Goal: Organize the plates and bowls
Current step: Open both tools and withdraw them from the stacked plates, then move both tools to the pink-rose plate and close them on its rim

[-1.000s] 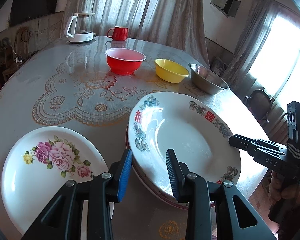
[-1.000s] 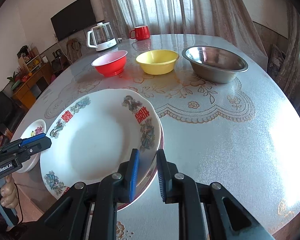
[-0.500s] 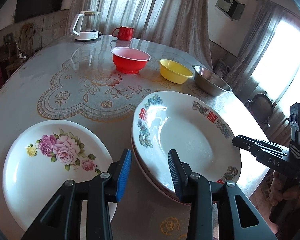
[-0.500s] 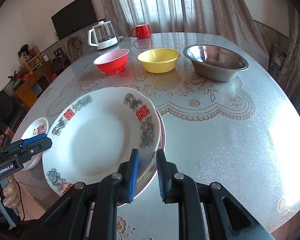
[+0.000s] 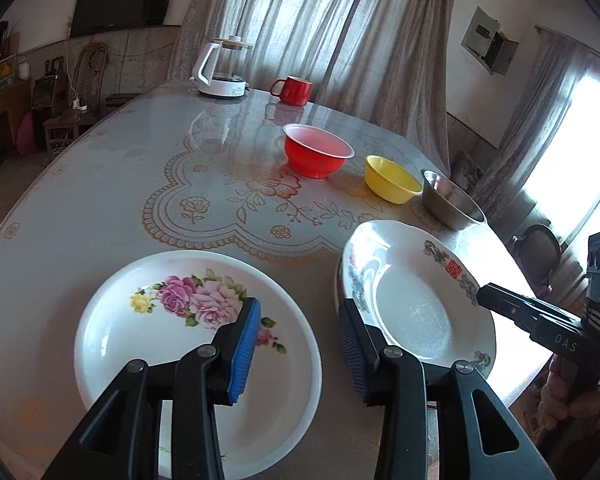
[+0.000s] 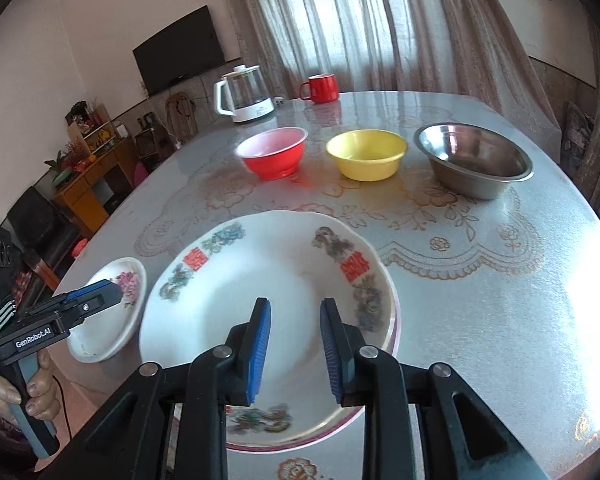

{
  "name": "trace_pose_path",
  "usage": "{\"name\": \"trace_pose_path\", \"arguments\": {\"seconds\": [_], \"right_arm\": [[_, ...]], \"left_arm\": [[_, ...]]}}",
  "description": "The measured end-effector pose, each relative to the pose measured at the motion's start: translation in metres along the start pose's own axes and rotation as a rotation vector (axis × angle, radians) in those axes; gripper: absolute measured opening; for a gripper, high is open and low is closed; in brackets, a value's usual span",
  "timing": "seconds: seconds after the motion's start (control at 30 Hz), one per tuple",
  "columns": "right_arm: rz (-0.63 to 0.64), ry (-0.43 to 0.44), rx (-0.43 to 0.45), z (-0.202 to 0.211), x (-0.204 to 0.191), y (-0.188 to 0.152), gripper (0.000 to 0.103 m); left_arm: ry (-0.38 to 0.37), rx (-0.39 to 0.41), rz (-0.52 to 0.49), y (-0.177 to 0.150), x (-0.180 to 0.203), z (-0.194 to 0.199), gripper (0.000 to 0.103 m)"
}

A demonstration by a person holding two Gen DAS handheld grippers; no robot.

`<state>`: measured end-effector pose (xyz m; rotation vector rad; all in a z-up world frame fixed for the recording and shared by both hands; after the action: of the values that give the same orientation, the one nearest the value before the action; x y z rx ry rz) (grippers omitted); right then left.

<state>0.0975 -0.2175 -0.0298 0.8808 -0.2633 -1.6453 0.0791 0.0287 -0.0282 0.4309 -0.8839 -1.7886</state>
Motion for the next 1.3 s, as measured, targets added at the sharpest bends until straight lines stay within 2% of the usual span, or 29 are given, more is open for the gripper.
{"name": "trace_pose_path", "arguments": {"seconds": [0.23,0.43,0.53,0.63,0.77,0.9,0.93,0.97,1.0,1.1,1.2,1.3], "right_arm": [[0.108,0.178,-0.106,-0.02,-0.065,-0.017,0.027],[0.214,0.323,-0.241,-0.038,-0.125,-0.046,0.03],[0.287,0.303,-0.304,-0.049,-0.143,-0.066,0.033],[0.305,0.292,-0.356,-0.058,-0.151,-0.081,0.037],[0.319,0.238,-0.378,-0.069,-0.152,-0.09,0.039],[0.322,0.22,-0.396,-0.076,-0.154,-0.094,0.041],[0.326,0.218,-0.398,-0.077,-0.155,-0.094,0.045],[0.329,0.212,-0.397,-0.078,-0.156,-0.093,0.047],[0.325,0.21,-0.4,-0.08,-0.157,-0.093,0.05],[0.305,0.196,-0.398,-0.085,-0.157,-0.089,0.053],[0.312,0.169,-0.381,-0.089,-0.16,-0.086,0.055],[0.326,0.178,-0.352,-0.092,-0.165,-0.082,0.055]], "left_arm": [[0.093,0.023,0.086,-0.011,-0.048,0.024,0.041],[0.174,0.024,0.139,-0.03,-0.085,0.038,0.041],[0.189,0.017,0.158,-0.041,-0.096,0.038,0.041],[0.196,-0.008,0.152,-0.05,-0.1,0.031,0.041],[0.2,-0.016,0.146,-0.056,-0.102,0.026,0.041],[0.198,-0.039,0.143,-0.059,-0.104,0.019,0.041],[0.19,-0.044,0.139,-0.06,-0.104,0.018,0.041],[0.182,-0.047,0.135,-0.061,-0.103,0.016,0.039],[0.175,-0.047,0.129,-0.061,-0.101,0.015,0.032],[0.155,-0.046,0.11,-0.061,-0.096,0.01,0.021],[0.185,-0.041,0.111,-0.062,-0.098,0.01,0.02],[0.191,-0.033,0.156,-0.062,-0.11,0.013,0.02]]}}
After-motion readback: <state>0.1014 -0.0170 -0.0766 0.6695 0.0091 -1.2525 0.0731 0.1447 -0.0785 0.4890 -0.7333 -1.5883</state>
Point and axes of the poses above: each gripper's, at about its wrist camera, not at the fingertips, and z roughly against the way its jaws point, x to its right, y to its top, the point moved 5 cm from there along -z, roughly the way its jaws point, and after that the axes turned 15 degrees about -z, right-handed, at the moved point
